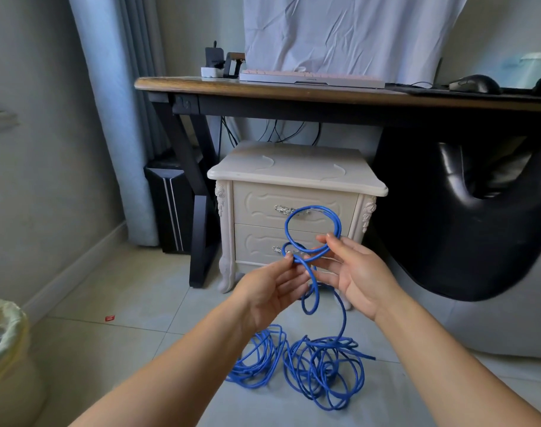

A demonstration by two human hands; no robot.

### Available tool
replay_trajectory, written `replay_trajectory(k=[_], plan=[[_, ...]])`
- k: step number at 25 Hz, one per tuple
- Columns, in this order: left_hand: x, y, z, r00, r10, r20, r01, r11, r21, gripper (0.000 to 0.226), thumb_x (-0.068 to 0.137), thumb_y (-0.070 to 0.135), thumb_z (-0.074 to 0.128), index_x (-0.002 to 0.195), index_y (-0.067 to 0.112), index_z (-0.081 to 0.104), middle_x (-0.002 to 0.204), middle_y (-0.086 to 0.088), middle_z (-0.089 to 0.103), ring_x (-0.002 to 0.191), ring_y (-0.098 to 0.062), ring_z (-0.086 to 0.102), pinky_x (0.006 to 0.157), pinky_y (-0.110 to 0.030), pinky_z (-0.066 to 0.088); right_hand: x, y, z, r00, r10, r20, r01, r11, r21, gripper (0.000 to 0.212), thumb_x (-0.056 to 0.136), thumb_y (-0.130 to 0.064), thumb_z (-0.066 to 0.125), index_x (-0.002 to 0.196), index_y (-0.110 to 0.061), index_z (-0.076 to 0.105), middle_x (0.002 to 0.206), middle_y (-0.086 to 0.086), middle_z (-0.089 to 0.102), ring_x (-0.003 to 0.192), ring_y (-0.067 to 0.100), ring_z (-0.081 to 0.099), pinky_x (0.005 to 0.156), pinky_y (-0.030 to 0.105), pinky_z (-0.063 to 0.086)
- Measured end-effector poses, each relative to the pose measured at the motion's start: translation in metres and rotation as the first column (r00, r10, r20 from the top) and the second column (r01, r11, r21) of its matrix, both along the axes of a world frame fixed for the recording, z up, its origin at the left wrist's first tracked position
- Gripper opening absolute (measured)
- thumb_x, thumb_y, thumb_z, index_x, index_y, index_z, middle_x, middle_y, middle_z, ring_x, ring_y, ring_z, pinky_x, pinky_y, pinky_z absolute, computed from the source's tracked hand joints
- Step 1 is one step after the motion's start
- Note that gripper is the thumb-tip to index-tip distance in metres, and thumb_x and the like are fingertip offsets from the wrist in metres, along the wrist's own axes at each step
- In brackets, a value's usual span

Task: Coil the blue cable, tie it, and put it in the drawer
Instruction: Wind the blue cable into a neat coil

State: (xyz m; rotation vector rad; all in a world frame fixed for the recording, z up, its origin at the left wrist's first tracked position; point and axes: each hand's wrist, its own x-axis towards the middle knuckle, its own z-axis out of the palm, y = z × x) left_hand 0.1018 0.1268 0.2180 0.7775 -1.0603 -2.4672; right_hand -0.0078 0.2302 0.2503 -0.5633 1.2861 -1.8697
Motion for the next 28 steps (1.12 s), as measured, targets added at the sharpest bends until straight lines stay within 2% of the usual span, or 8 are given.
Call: replay_trajectory(k=[7,11,14,16,20,22,25,28], plan=[[0.004,0.004,0.002,0.998,-0.014,-0.064,0.008,0.995,-0.096,0.011,0.093,0.020,0.063,0.102,0.019,0.069,0.103,0.000,0.072,0.096,-0.014,0.067,0.095,-0.038,0.053,0.007,-0.001,-0.004,0.989,-0.141,-0.034,0.144,0.983,0.111,0.004,0.100,-0.004,0.046,0.100,-0.002,0.049,0.087,0.024,0.071,0.072,0.038,0.073,0.058,0.039,0.061],[0.005,0.002,0.003,0.993,0.065,-0.094,-0.085,0.970,-0.229,0.019,0.089,0.003,0.062,0.103,0.015,0.065,0.098,-0.004,0.068,0.088,-0.013,0.067,0.072,-0.026,0.052,0.013,-0.004,-0.010,1.000,-0.025,-0.014,0.028,0.974,0.223,0.009,0.095,0.006,0.047,0.096,-0.004,0.047,0.078,0.022,0.072,0.066,0.034,0.072,0.059,0.040,0.060],[0.005,0.001,0.005,0.987,0.110,-0.119,-0.135,0.964,-0.228,0.013,0.092,-0.002,0.059,0.100,0.008,0.061,0.100,-0.010,0.074,0.092,-0.020,0.073,0.064,-0.026,0.055,0.010,-0.004,-0.016,0.997,0.069,-0.035,-0.057,0.960,0.273,0.009,0.095,0.003,0.052,0.100,-0.004,0.049,0.085,0.021,0.073,0.076,0.033,0.073,0.076,0.043,0.059],[0.004,0.000,0.006,0.985,0.142,-0.094,-0.163,0.949,-0.271,0.007,0.098,0.000,0.051,0.099,0.006,0.054,0.093,-0.011,0.074,0.082,-0.021,0.075,0.060,-0.028,0.057,0.012,-0.003,-0.015,0.986,0.162,-0.030,-0.148,0.953,0.266,0.005,0.097,-0.004,0.052,0.101,-0.004,0.054,0.089,0.018,0.074,0.084,0.033,0.072,0.084,0.043,0.054],[0.002,-0.011,0.007,0.981,0.194,-0.018,-0.185,0.895,-0.405,0.013,0.103,0.006,0.041,0.093,0.008,0.048,0.077,-0.008,0.062,0.050,-0.012,0.060,0.053,-0.028,0.052,0.015,0.000,-0.012,0.926,0.364,-0.100,-0.315,0.891,0.328,0.034,0.087,-0.025,0.069,0.118,-0.015,0.061,0.094,0.012,0.071,0.088,0.023,0.066,0.083,0.040,0.044],[0.001,-0.017,0.008,0.983,0.184,-0.002,-0.165,0.878,-0.449,0.012,0.104,0.006,0.038,0.094,0.009,0.044,0.074,-0.005,0.053,0.043,-0.006,0.045,0.051,-0.022,0.049,0.007,0.001,-0.013,0.932,0.330,-0.152,-0.248,0.884,0.397,0.067,0.080,-0.013,0.077,0.134,-0.014,0.039,0.083,0.013,0.068,0.075,0.021,0.065,0.078,0.041,0.051],[-0.002,-0.018,0.007,0.981,0.155,0.117,-0.056,0.805,-0.591,0.011,0.104,0.008,0.038,0.107,0.009,0.048,0.071,-0.002,0.048,0.049,-0.009,0.038,0.053,-0.022,0.043,0.004,0.005,-0.006,0.880,0.312,-0.359,-0.078,0.840,0.537,0.096,0.078,-0.005,0.078,0.147,-0.030,0.017,0.083,0.014,0.065,0.061,0.018,0.063,0.064,0.033,0.059],[-0.003,-0.023,0.008,0.963,0.169,0.210,0.045,0.668,-0.743,0.015,0.102,0.016,0.044,0.108,0.016,0.058,0.068,0.002,0.046,0.054,-0.012,0.038,0.054,-0.025,0.038,-0.001,0.010,0.002,0.806,0.322,-0.497,0.029,0.817,0.576,0.101,0.078,-0.012,0.080,0.151,-0.033,0.013,0.083,0.013,0.069,0.052,0.015,0.062,0.047,0.020,0.049]])
